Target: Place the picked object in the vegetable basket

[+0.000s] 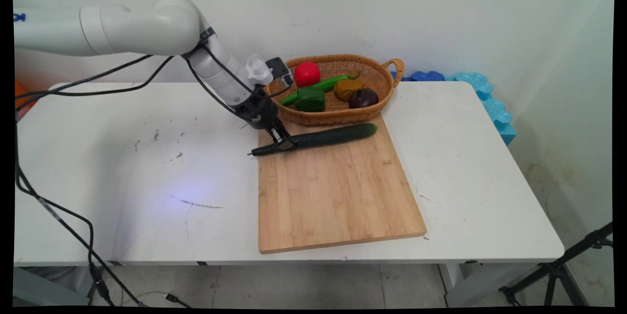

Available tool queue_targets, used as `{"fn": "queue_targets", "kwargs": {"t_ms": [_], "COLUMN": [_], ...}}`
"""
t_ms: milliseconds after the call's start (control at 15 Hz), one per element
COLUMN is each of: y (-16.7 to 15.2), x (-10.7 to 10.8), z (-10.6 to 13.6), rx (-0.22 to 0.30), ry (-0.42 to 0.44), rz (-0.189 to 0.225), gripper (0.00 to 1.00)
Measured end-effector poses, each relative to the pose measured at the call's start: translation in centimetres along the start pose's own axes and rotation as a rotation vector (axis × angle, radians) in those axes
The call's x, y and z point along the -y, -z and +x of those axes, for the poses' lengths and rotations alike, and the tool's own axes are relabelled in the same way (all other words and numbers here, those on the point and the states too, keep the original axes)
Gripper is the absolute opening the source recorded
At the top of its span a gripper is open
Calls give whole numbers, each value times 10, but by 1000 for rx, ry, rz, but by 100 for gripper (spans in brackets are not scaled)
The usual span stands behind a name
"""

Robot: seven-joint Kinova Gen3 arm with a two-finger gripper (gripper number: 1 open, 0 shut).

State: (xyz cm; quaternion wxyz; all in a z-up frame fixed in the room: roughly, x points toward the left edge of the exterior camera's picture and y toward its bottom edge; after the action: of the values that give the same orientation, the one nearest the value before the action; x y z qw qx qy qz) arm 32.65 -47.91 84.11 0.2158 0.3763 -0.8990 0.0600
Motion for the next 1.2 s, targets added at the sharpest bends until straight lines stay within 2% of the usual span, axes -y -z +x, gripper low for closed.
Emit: {"fn": "queue_targets", "kwargs": {"t_ms": [133,400,667,867,1200], "y": [7,34,61,76,90], "x": [-5,-24,-36,-30,2], "z": [0,0,11,26,50], "rx": [-3,-16,-43,-57,-57], "ry": [-6,-26,-32,-30,10], "rz": [-19,-83,-124,-110,-29], "gripper": [0,0,0,0,0]}}
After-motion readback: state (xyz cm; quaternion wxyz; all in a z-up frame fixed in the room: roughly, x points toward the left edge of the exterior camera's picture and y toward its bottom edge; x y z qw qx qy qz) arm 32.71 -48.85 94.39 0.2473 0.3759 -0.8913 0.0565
